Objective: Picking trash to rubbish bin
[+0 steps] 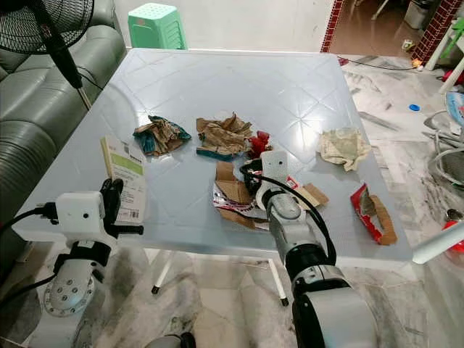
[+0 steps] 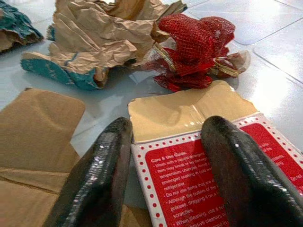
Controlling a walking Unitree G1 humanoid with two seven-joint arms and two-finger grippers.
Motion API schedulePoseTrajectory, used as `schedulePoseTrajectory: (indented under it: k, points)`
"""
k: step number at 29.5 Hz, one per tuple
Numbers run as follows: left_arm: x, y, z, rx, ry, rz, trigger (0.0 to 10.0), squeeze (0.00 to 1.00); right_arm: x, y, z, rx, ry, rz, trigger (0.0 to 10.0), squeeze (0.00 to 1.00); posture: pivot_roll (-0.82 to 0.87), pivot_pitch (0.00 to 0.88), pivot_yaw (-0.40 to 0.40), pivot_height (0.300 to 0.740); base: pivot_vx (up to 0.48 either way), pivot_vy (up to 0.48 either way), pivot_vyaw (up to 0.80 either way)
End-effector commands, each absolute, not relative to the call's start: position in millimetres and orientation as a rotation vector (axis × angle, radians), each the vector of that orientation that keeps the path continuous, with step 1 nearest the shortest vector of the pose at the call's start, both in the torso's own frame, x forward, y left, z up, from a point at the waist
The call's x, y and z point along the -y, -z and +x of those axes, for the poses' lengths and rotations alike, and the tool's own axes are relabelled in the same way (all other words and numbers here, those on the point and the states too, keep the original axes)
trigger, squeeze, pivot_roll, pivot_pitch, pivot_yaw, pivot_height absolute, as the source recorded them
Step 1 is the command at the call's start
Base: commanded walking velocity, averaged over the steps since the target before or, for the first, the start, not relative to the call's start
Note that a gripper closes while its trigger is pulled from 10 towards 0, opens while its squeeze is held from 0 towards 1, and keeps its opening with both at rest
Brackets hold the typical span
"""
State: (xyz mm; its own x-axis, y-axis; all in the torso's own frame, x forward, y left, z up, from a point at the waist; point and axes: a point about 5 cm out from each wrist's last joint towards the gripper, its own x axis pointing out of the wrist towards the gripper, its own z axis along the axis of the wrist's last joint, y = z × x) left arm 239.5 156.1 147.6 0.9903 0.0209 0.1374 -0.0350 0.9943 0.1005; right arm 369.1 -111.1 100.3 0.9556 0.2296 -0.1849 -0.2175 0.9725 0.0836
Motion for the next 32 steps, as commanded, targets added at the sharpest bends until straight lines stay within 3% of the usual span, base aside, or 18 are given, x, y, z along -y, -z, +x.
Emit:
schedulePoseTrajectory:
  k: [1, 12, 23, 32]
  points:
    - [-155, -144, 241, 0.117, -0.021, 0.104, 0.0, 0.0, 108, -95, 367, -0.231, -0.241, 0.084, 0.0, 0.0, 0.03, 0.106, -0.008, 0.74, 0.0, 0.0, 0.0]
    - [-155, -144, 244, 0.122, -0.015, 0.097, 0.0, 0.0, 106, -105, 371, -0.197, -0.262, 0.151, 0.0, 0.0, 0.02, 0.101, -0.004, 0.74, 0.0, 0.0, 0.0]
    - [-155, -145, 246, 0.126, -0.019, 0.093, 0.0, 0.0, 69, -160, 374, 0.001, -0.475, 0.314, 0.0, 0.0, 0.02, 0.097, -0.006, 0.74, 0.0, 0.0, 0.0]
    - [-153, -144, 246, 0.126, -0.019, 0.086, 0.0, 0.0, 56, -196, 368, 0.1, -0.56, 0.384, 0.0, 0.0, 0.01, 0.1, -0.008, 0.74, 0.0, 0.0, 0.0]
